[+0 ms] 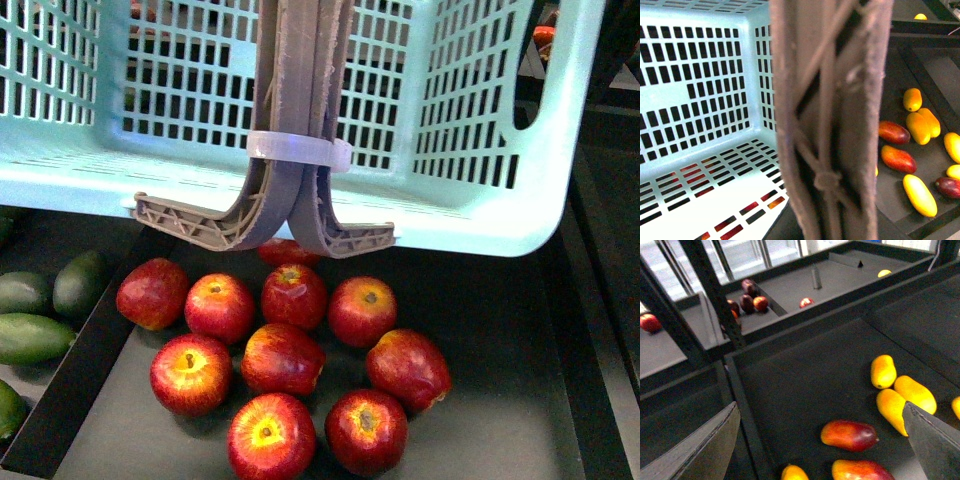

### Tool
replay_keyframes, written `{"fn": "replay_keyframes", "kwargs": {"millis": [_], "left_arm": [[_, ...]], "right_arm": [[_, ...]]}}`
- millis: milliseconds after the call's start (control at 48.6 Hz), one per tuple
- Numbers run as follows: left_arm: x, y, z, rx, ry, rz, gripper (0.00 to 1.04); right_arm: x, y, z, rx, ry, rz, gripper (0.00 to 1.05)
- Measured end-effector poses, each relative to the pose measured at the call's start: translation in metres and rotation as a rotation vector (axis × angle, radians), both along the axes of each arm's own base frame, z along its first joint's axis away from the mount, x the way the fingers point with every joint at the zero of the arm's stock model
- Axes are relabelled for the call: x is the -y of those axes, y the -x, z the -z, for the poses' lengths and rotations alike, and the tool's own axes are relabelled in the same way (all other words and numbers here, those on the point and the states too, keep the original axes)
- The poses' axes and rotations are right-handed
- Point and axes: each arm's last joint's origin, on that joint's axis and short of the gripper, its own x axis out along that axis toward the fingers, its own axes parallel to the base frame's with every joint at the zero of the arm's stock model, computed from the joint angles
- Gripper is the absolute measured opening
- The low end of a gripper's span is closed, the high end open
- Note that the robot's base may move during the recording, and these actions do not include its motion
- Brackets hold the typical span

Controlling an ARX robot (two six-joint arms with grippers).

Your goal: Pick mango and avocado into basket

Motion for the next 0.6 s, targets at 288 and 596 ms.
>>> {"fn": "replay_keyframes", "kwargs": {"millis": [288,596], "left_arm": [[0.000,0.000,0.000,0.001,-0.001,-0.002,0.06],[0.000,0.000,0.000,0.001,-0.002,-0.006,0.06]], "right_arm": [[0.052,-0.056,0.029,-0.234,0.019,-0.042,0.97],[0.101,-0.076,0.113,-0.531,0.044,-0.268,0.97]]}}
